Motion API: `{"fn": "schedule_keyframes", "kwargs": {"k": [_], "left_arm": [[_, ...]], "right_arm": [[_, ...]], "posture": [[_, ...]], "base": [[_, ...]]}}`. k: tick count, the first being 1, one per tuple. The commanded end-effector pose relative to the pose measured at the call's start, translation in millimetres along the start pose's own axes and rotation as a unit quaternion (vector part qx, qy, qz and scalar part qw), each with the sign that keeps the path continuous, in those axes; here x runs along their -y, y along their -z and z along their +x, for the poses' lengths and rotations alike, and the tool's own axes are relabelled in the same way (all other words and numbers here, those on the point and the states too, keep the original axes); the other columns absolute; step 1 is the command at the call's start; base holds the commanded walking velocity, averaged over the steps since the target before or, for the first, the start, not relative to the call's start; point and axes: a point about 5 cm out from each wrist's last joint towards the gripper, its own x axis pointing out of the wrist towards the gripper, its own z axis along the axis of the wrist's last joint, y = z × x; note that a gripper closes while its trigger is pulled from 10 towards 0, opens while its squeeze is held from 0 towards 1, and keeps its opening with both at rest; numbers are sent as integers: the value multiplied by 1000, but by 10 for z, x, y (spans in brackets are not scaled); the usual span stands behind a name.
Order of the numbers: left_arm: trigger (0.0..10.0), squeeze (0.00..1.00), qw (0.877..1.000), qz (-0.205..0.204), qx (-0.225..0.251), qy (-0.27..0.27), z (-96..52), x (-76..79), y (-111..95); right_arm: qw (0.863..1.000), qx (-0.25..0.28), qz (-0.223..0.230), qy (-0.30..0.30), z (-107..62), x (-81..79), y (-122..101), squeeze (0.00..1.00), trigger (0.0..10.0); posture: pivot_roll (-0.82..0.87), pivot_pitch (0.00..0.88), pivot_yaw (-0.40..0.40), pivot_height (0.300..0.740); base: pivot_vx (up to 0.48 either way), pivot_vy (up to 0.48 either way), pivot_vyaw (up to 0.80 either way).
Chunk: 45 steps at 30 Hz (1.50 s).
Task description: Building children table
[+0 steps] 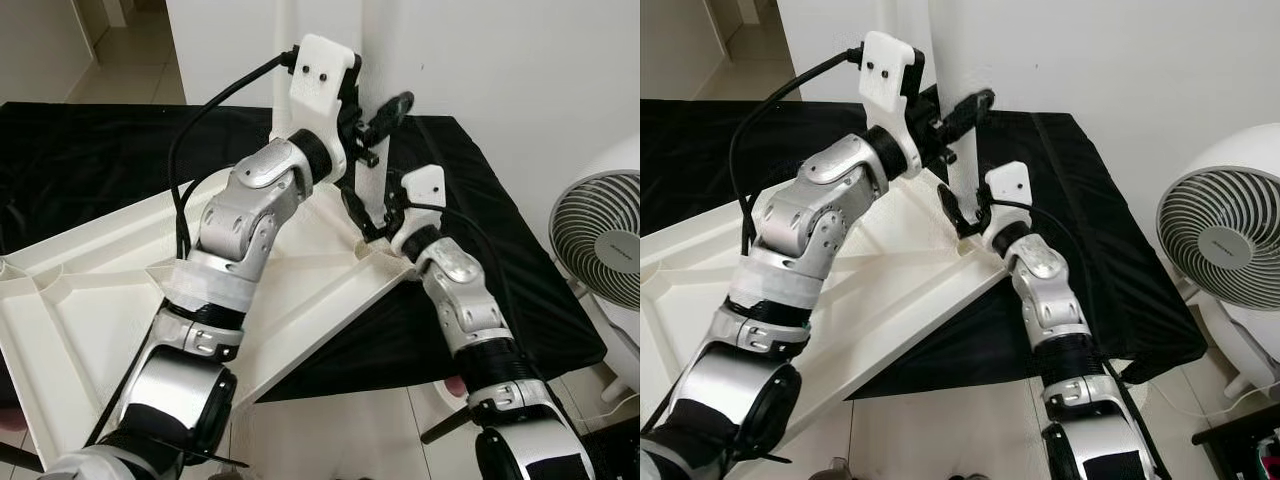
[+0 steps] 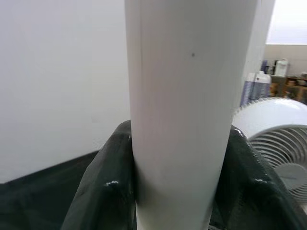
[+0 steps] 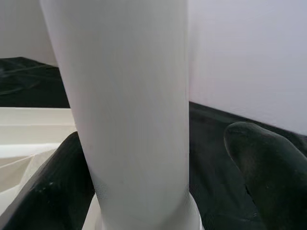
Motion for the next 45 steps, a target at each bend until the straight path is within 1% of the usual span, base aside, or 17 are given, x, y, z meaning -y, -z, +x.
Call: {"fn": "schedule_keyframes", "kwargs": {"k": [1, 2, 3, 6, 8, 12, 13, 19, 22, 24, 27, 30, 31, 32, 33, 38, 45], "left_arm": [[10000, 0, 1000, 14, 2, -14, 55, 27, -28], [10000, 0, 1000, 16, 1, -21, 75, 37, -27], [10000, 0, 1000, 16, 1, -21, 75, 37, -27], [10000, 0, 998, 49, -6, -38, 112, 59, -19], [10000, 0, 998, 53, -5, -45, 129, 74, -22], [10000, 0, 997, 62, -7, -54, 147, 80, -19], [10000, 0, 996, 64, -7, -58, 149, 76, -22], [10000, 0, 996, 60, -5, -64, 158, 79, -30], [10000, 0, 996, 64, -5, -60, 173, 106, -39], [10000, 0, 996, 64, -5, -57, 179, 118, -35], [10000, 0, 996, 65, -6, -56, 186, 127, -29], [10000, 0, 996, 66, -5, -56, 191, 126, -29], [10000, 0, 996, 65, -5, -56, 195, 126, -29], [10000, 0, 996, 65, -5, -56, 198, 125, -29], [10000, 0, 996, 65, -6, -55, 200, 125, -29], [10000, 0, 996, 66, -6, -55, 203, 125, -31], [10000, 0, 996, 67, -10, -60, 203, 99, -21]], "right_arm": [[999, 7, -15, 34, 44, 45, -38, 0, 10000], [998, 6, -28, 51, 76, 42, -49, 0, 10000], [998, 6, -28, 51, 76, 42, -49, 0, 10000], [994, -9, -36, 100, 150, 28, -18, 0, 10000], [990, -15, -42, 133, 202, 18, -15, 0, 10000], [985, -21, -56, 164, 258, -19, -24, 0, 10000], [983, -27, -51, 172, 274, -41, -14, 0, 10000], [980, -34, -58, 189, 306, -140, 5, 0, 10000], [979, -33, -75, 188, 326, -279, 8, 0, 10000], [979, -31, -71, 189, 325, -299, 7, 0, 10000], [977, -23, -94, 190, 337, -325, -6, 0, 10000], [976, -18, -90, 195, 336, -329, -13, 0, 9961], [976, -15, -89, 199, 335, -330, -20, 0, 3569], [975, -14, -89, 201, 334, -332, -24, 0, 3569], [975, -10, -88, 206, 330, -333, -31, 0, 0], [973, -2, -88, 214, 321, -331, -45, 0, 0], [963, 32, -95, 249, 291, -276, -130, 0, 0]], "posture": [[144, 0, -59, 740], [144, 0, -59, 740], [144, 0, -59, 740], [163, 0, -72, 740], [168, 5, -74, 740], [173, 11, -78, 740], [175, 15, -80, 740], [183, 24, -80, 740], [182, 27, -78, 740], [179, 28, -77, 740], [180, 29, -77, 740], [178, 28, -76, 740], [175, 29, -74, 740], [174, 28, -74, 740], [175, 28, -73, 740], [176, 28, -71, 740], [180, 28, -71, 740]], "base": [[0, 0, 0], [0, 0, 0], [0, 0, 0], [0, 0, 0], [0, 0, 0], [0, 0, 0], [0, 0, 0], [0, 0, 0], [0, 0, 0], [0, 0, 0], [0, 0, 0], [0, 0, 0], [0, 0, 0], [0, 0, 0], [0, 0, 0], [0, 0, 0], [0, 0, 0]]}}
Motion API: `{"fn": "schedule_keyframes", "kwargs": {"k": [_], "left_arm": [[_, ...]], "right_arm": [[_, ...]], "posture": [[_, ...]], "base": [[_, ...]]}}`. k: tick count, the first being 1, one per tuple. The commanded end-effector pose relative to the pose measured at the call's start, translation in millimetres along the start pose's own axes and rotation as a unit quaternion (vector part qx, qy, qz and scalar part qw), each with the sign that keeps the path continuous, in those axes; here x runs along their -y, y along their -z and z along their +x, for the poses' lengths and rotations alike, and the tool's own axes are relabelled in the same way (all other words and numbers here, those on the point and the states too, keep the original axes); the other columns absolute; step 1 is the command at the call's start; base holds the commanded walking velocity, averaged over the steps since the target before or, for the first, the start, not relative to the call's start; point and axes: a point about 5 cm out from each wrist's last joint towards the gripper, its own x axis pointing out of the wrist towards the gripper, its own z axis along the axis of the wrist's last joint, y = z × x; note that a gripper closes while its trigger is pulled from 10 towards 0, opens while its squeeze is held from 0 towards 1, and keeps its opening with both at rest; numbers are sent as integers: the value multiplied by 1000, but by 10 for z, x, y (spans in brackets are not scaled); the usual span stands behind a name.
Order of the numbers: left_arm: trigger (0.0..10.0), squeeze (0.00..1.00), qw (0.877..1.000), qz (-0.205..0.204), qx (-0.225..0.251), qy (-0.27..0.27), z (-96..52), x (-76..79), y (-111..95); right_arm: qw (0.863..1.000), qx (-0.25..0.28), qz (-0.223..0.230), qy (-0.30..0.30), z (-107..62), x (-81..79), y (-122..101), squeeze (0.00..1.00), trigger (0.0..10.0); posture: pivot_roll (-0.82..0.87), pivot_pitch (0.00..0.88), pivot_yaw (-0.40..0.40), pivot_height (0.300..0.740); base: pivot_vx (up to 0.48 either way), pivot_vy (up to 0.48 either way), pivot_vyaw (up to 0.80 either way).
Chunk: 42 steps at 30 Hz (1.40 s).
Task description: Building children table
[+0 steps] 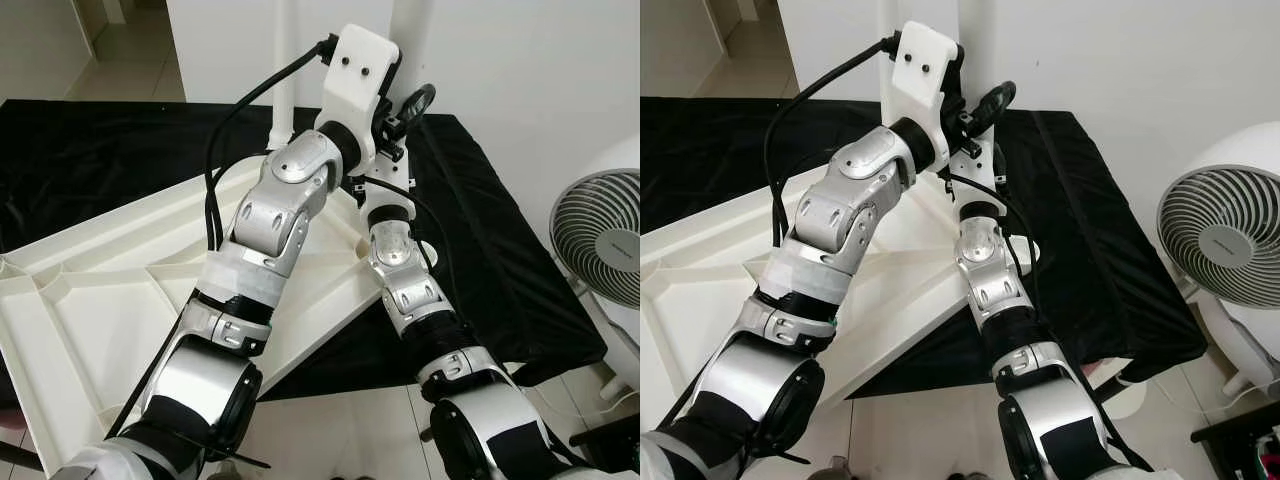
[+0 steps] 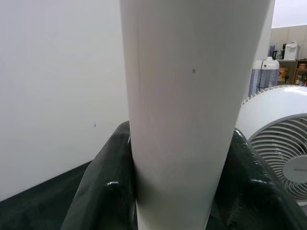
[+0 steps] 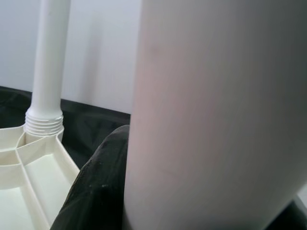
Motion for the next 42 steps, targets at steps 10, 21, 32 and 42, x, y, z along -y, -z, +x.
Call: {"fn": "schedule_keyframes", "kwargs": {"k": [10, 21, 32, 42], "left_arm": [[10000, 0, 998, 19, -13, -62, 14, -109, 8], [10000, 1000, 999, -9, -7, -52, -28, -107, 40], [10000, 0, 996, -69, -11, -64, -178, -83, 160], [10000, 0, 989, -99, -14, -109, -379, -266, 254]], "right_arm": [[997, 56, -4, 44, -6, 103, -129, 0, 0], [999, 10, 37, 37, 1, 109, -18, 0, 10000], [995, -28, 57, 79, 60, 396, 115, 0, 10000], [997, -23, 35, 57, 28, 582, 210, 0, 10000]], "posture": [[181, 32, -66, 740], [178, 40, -60, 740], [177, 45, -58, 740], [173, 52, -57, 740]], "base": [[0, 0, 0], [0, 0, 0], [0, 0, 0], [0, 0, 0]]}}
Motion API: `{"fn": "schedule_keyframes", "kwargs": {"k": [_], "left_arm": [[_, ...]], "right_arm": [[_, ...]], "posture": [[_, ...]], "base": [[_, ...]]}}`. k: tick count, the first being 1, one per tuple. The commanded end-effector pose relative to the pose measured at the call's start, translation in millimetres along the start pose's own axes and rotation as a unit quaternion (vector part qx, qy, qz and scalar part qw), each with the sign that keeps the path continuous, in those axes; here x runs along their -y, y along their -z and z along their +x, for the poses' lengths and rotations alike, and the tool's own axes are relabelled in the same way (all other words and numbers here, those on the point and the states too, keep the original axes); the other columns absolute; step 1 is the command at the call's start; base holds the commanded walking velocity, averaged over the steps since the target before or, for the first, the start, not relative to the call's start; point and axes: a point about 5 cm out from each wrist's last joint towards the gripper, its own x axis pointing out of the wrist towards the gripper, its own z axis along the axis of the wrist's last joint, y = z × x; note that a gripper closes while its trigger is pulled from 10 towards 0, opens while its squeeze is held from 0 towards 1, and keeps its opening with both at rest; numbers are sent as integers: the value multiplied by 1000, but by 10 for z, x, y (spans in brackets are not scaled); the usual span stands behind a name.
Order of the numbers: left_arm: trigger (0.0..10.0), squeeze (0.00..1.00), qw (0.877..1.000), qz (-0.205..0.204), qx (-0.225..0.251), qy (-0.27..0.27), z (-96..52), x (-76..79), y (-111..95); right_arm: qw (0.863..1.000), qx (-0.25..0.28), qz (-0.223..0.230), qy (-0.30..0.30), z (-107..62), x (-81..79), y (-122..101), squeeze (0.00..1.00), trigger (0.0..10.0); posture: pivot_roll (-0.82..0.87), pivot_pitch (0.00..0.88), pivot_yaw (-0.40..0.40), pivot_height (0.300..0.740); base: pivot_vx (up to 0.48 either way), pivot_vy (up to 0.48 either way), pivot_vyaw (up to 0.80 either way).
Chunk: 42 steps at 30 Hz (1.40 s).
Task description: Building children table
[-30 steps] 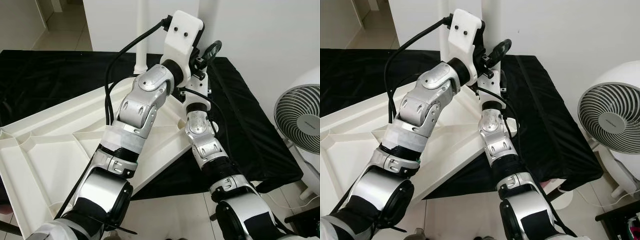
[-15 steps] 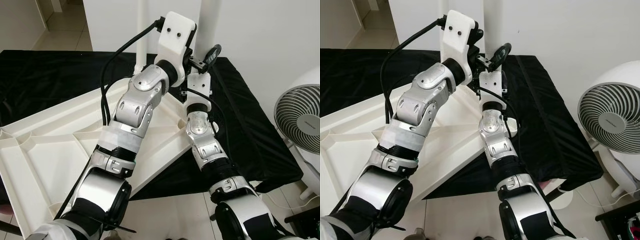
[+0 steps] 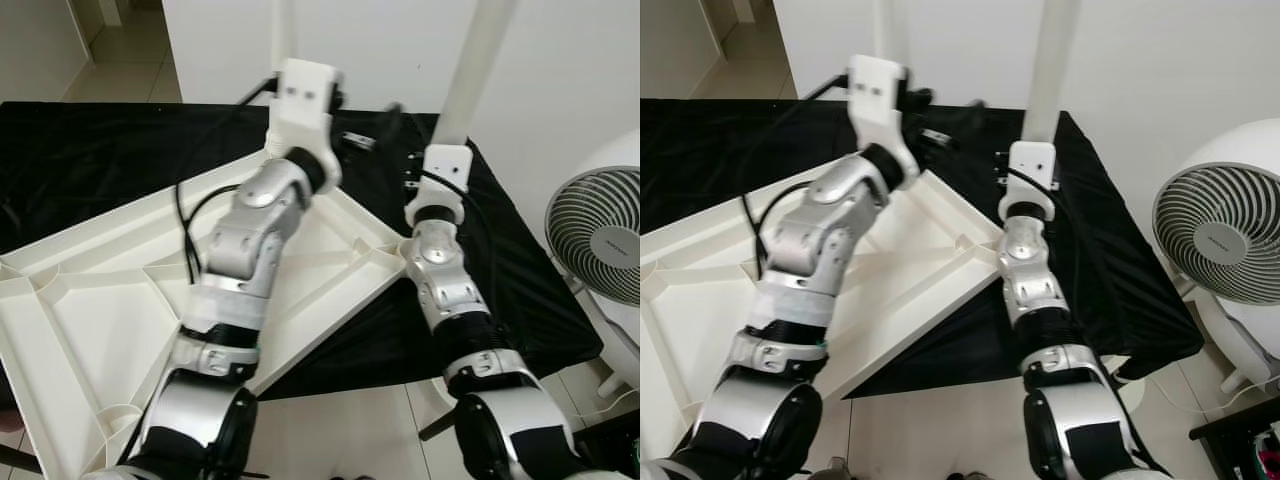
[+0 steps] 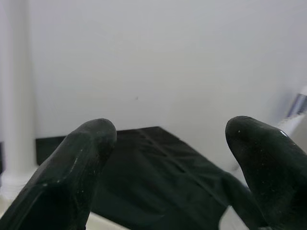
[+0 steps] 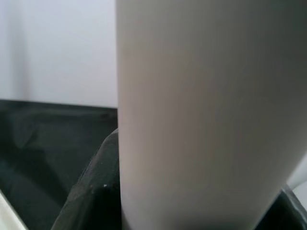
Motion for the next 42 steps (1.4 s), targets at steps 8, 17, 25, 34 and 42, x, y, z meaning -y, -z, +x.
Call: {"fn": "schedule_keyframes", "kwargs": {"k": [8, 17, 25, 34, 42], "left_arm": [[10000, 0, 997, 51, -62, 6, -282, -128, 276], [10000, 0, 978, 100, -160, 89, -659, 1, 750], [10000, 0, 962, 134, -208, 111, -805, 121, 967], [10000, 0, 952, 160, -212, 150, -823, 298, 1012], [10000, 0, 952, 154, -207, 163, -820, 396, 997]], "right_arm": [[999, 16, 22, -19, -80, 150, 39, 0, 10000], [999, 14, 9, -50, -169, 194, 121, 0, 10000], [998, 8, 8, -67, -196, 250, 155, 0, 10000], [995, -2, 10, -100, -256, 270, 227, 0, 10000], [992, -18, 10, -123, -339, 268, 338, 0, 10000]], "posture": [[173, 56, -51, 740], [175, 53, -56, 740], [176, 46, -68, 740], [176, 38, -72, 740], [174, 41, -71, 740]], "base": [[0, 0, 0], [0, 0, 0], [0, 0, 0], [0, 0, 0], [0, 0, 0]]}}
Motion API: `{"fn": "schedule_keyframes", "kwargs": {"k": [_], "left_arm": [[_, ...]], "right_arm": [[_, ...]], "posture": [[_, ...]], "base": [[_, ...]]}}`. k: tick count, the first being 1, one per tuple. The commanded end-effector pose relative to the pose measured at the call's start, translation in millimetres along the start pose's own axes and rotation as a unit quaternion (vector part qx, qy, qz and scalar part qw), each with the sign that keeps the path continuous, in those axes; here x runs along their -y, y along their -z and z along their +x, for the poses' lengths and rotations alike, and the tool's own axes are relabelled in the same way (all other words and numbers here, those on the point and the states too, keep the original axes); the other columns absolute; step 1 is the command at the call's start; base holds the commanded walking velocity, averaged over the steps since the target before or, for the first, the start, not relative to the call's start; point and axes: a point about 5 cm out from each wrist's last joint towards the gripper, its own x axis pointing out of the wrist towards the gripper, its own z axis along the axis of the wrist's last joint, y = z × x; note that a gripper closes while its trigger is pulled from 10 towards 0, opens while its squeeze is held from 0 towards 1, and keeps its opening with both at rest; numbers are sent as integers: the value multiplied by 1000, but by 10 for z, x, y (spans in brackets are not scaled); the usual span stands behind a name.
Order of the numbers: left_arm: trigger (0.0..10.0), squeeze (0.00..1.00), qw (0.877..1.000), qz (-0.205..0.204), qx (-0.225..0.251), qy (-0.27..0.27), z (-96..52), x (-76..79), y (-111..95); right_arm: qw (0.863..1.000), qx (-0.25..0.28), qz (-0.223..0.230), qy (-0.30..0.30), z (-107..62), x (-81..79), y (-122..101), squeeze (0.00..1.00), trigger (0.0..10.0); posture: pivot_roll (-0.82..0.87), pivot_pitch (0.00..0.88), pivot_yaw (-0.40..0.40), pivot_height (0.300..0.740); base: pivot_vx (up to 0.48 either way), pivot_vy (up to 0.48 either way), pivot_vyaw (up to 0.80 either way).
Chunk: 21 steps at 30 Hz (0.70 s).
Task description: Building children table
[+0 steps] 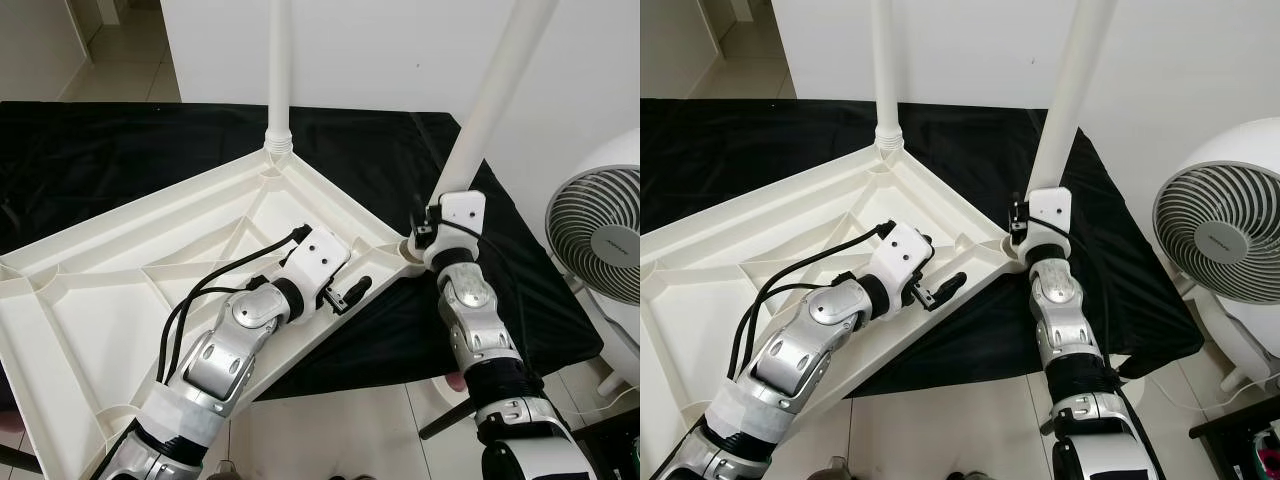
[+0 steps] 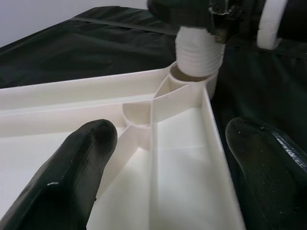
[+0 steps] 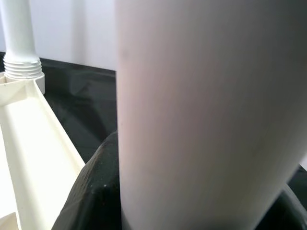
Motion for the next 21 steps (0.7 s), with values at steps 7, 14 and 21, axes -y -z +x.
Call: {"fn": "schedule_keyframes", "kwargs": {"k": [7, 14, 21], "left_arm": [[10000, 0, 1000, 6, 12, 28, 29, 138, -89], [10000, 0, 999, 9, 15, 33, 50, 167, -121], [10000, 0, 999, 14, 6, 32, 116, 168, -137]], "right_arm": [[1000, -11, 6, -14, -28, -20, 89, 0, 10000], [998, 2, 57, -6, 16, -4, 39, 0, 10000], [989, 76, 127, 25, 62, 115, -254, 0, 10000]], "posture": [[177, 46, -68, 740], [180, 54, -64, 740], [181, 71, -59, 740]], "base": [[0, 0, 0], [0, 0, 0], [0, 0, 0]]}}
